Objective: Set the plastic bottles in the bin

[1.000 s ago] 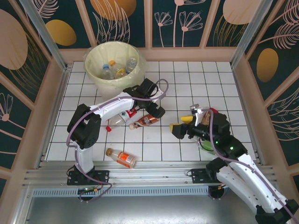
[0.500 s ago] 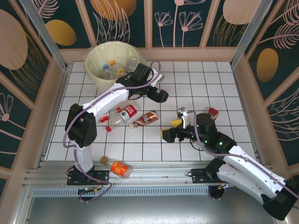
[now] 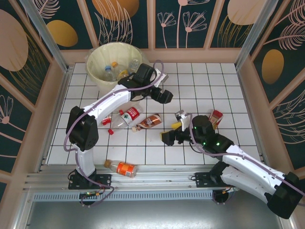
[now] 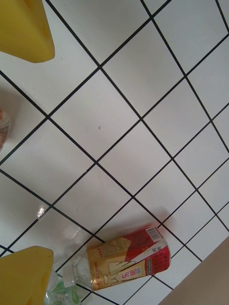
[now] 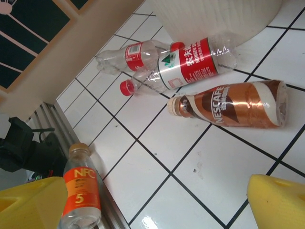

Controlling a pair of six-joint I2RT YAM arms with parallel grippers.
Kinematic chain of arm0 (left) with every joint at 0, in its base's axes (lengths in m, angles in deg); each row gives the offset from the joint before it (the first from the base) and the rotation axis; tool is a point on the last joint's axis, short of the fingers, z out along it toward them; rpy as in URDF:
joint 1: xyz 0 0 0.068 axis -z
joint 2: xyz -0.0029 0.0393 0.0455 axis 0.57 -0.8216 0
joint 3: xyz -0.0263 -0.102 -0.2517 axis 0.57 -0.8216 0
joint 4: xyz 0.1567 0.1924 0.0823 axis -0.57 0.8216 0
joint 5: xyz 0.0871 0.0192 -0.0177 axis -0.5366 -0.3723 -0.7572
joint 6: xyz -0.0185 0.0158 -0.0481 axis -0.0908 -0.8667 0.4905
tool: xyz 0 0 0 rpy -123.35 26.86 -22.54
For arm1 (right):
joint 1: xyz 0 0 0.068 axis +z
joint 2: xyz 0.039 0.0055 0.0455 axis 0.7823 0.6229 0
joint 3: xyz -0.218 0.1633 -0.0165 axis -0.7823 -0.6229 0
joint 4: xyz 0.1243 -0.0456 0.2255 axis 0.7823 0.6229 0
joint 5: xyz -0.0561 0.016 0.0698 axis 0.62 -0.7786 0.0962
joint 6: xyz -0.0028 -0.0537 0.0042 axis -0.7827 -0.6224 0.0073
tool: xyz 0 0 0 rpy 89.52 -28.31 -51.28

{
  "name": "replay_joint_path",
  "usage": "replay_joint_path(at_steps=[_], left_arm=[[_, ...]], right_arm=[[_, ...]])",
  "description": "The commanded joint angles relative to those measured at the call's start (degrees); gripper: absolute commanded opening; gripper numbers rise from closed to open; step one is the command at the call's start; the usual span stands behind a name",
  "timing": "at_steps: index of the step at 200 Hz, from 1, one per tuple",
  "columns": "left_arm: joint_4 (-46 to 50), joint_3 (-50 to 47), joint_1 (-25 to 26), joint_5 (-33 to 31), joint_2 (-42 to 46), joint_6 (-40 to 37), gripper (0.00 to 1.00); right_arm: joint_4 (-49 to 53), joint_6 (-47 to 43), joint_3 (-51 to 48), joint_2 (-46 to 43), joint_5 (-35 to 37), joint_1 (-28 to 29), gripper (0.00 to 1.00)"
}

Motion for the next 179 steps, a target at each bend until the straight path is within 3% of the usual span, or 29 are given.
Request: replay_joint_path(at_steps=[1,43,83,179], left_arm=[[0.06,2.96,-1.22,1.38,3.12,0.72,0.99],[2.01,6.12,-2.33,1.46,2.64,-0.11,0.99],[3.08,9.35,-3.19,2.65,1.44,-0.20,0.99],[5.41,12.46,-3.40,3.46,0.29,-2.46,0.99]], right_arm=[[-4.32,-1.51,-0.77,1.58,0.91,2.12,0.97],[-7.33,-3.84,1.46,10.02,1.64,6.49,0.94],[-11.31,-9.02,5.79,21.77,-6.30,9.61,0.88],[-4.29,-21.62,22.33,44.64,-10.66,21.03,0.80]])
